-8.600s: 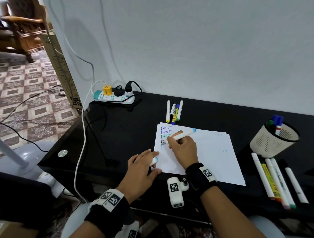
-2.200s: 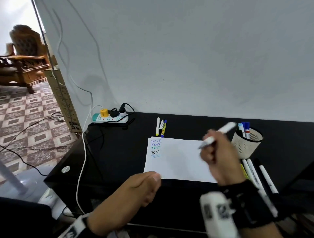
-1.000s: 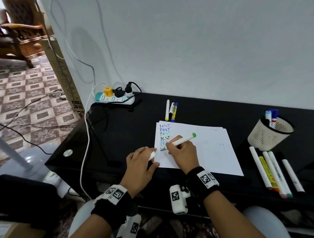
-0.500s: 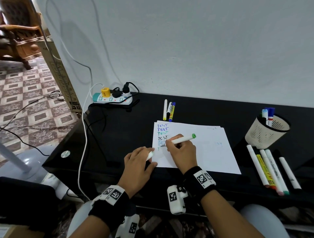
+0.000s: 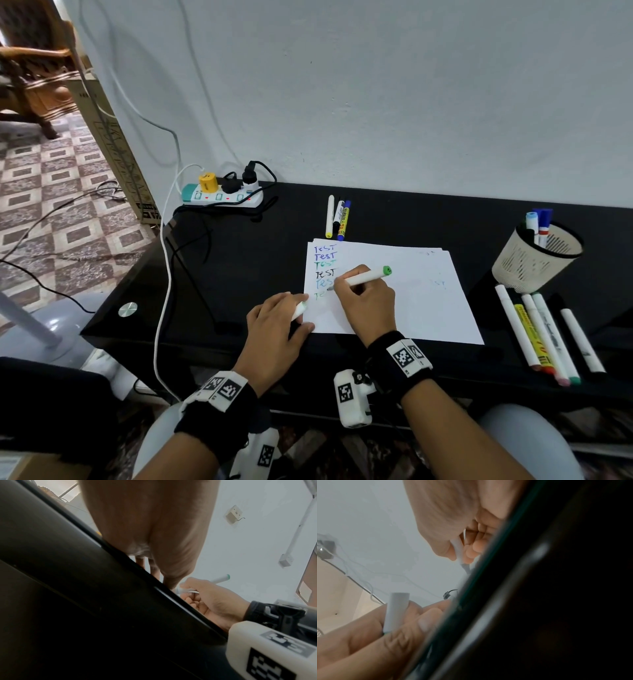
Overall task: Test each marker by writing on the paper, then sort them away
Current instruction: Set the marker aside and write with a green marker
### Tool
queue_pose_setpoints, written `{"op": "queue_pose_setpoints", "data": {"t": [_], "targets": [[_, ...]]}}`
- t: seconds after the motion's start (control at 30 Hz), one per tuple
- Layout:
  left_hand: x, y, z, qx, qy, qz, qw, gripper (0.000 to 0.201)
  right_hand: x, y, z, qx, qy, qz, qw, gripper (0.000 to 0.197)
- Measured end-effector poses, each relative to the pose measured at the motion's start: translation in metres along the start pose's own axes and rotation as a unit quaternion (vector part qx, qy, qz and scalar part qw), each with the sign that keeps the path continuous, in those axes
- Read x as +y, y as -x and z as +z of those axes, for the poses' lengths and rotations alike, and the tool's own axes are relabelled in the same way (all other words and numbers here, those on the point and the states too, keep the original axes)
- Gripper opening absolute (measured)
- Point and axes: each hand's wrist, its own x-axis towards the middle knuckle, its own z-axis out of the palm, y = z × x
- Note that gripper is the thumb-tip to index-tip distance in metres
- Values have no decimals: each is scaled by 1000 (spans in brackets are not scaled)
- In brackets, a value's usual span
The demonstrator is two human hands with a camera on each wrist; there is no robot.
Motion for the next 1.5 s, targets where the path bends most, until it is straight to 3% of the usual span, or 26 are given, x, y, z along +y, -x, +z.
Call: {"op": "queue_pose_setpoints", "data": {"t": [0.73,0.9,0.97,1.07,1.13,1.33,1.5], "targets": [[-2,0,1,-3,9,2,1000,44,0,-1,-1,45,8,32,998,11],[-1,-1,-3,-14,4,-8,1000,44,-3,-3,-9,81,-68,70,992,8],[1,0,-7,-34,16,-14,999,42,-2,-1,-15,62,-106,79,989,12],[11,0,-21,-62,85,-42,994,17,-10,9,-33,20,-166,76,983,8],[21,1,-35,-79,133,-48,987,20,-23,20,-49,-6,-228,72,971,7],[72,7,-79,-125,166,48,977,23,-70,46,-94,-53,-269,12,961,20],[106,13,-105,-111,164,103,975,16,-95,59,-118,-61,-262,-24,963,23]]}}
